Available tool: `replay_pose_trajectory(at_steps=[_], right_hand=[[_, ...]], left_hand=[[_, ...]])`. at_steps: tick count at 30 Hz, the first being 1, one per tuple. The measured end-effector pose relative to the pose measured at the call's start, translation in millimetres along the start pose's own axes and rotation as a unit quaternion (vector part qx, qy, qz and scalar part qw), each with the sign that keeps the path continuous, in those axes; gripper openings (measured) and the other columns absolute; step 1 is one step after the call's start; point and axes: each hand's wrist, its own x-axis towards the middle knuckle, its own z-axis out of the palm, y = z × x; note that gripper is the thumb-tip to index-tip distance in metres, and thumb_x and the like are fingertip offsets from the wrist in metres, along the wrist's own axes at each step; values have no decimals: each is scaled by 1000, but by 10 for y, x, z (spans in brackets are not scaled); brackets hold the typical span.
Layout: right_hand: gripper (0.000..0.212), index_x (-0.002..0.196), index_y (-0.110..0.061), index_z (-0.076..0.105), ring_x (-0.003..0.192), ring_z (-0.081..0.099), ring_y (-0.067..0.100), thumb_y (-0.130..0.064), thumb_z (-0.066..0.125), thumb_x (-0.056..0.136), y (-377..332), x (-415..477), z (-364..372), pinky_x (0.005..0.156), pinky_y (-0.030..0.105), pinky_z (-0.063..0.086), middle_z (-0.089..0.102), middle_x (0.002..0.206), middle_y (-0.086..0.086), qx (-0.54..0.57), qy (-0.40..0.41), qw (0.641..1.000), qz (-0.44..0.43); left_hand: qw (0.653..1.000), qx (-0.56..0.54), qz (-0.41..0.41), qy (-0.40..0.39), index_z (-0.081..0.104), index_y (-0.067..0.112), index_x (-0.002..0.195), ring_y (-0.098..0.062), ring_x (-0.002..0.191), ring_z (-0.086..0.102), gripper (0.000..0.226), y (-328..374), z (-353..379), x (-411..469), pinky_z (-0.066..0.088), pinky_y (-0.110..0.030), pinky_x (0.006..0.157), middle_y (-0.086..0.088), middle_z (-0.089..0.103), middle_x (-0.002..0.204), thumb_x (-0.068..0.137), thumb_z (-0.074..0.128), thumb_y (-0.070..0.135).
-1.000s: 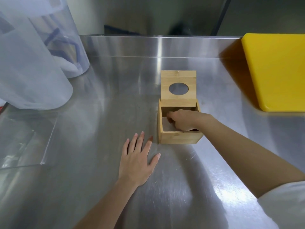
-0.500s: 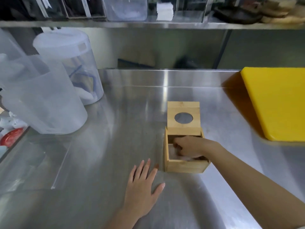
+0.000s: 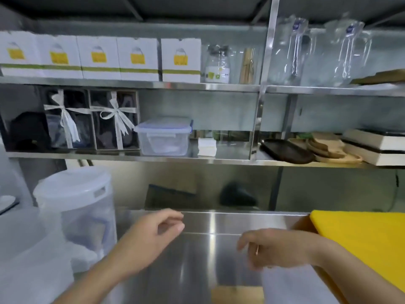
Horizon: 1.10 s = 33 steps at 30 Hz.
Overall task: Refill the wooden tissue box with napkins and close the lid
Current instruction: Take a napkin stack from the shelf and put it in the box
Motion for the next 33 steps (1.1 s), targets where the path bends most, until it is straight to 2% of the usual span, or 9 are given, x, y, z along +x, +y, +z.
replay_pose_trajectory(at_steps=[3,8,14,19,23,25,27,30,33], right_hand=[[24,114,-20,55,86,64,18,-25,54,90,-5,286,-563,79,32,53,67,100,5,17,103,994,-11],[9,98,-21,60,86,61,14,-20,55,91,110,934,-1405,83,31,51,63,89,-4,38,258,965,-34],[43,129,-13,47,107,53,15,-30,57,90,469,1847,-1832,93,28,40,58,124,4,202,426,881,-45],[64,141,-13,30,129,41,24,-42,53,90,729,2532,-1800,99,33,34,40,146,8,306,422,853,-29],[74,145,-10,18,137,31,26,-49,49,90,845,2900,-1717,108,38,29,28,153,9,279,393,876,5],[72,143,-5,21,134,35,27,-49,46,91,854,3010,-1681,100,32,32,32,151,12,273,374,886,25],[63,138,-5,33,124,45,27,-47,44,93,832,3070,-1669,87,27,32,41,144,13,265,362,893,25],[46,121,-8,53,102,55,22,-44,44,93,795,3114,-1686,84,28,40,58,127,11,265,348,900,2],[32,115,-12,61,101,61,20,-33,48,94,808,3096,-1656,83,29,48,66,116,6,291,343,893,-29]], left_hand=[[999,-1,31,-12,65,30,92,-1,87,64,9,230,-179,781,46,-20,82,7,72,91,85,63,25],[999,30,34,17,60,29,102,-8,100,58,16,271,-318,1946,45,-29,90,7,64,106,86,59,33],[994,-78,8,77,47,20,129,-12,117,49,54,-55,-49,2997,38,-32,98,4,50,132,83,58,46],[995,-86,-30,29,23,30,142,-13,135,28,78,-385,342,3454,25,-40,111,10,24,151,77,47,67],[973,227,10,44,10,28,145,-22,142,14,70,-684,611,3590,18,-44,112,0,10,157,88,38,57],[962,271,10,14,4,30,145,-24,142,8,72,-807,719,3587,9,-45,114,-2,8,157,88,39,56],[971,238,-14,-15,0,33,144,-26,142,12,77,-866,808,3583,7,-47,115,-3,16,156,86,46,53],[996,84,-26,-7,15,41,138,-30,134,30,68,-857,862,3591,28,-49,109,0,37,145,84,56,36],[999,-2,-34,1,18,38,141,-24,131,34,69,-813,855,3568,31,-38,101,1,36,146,84,57,28]])
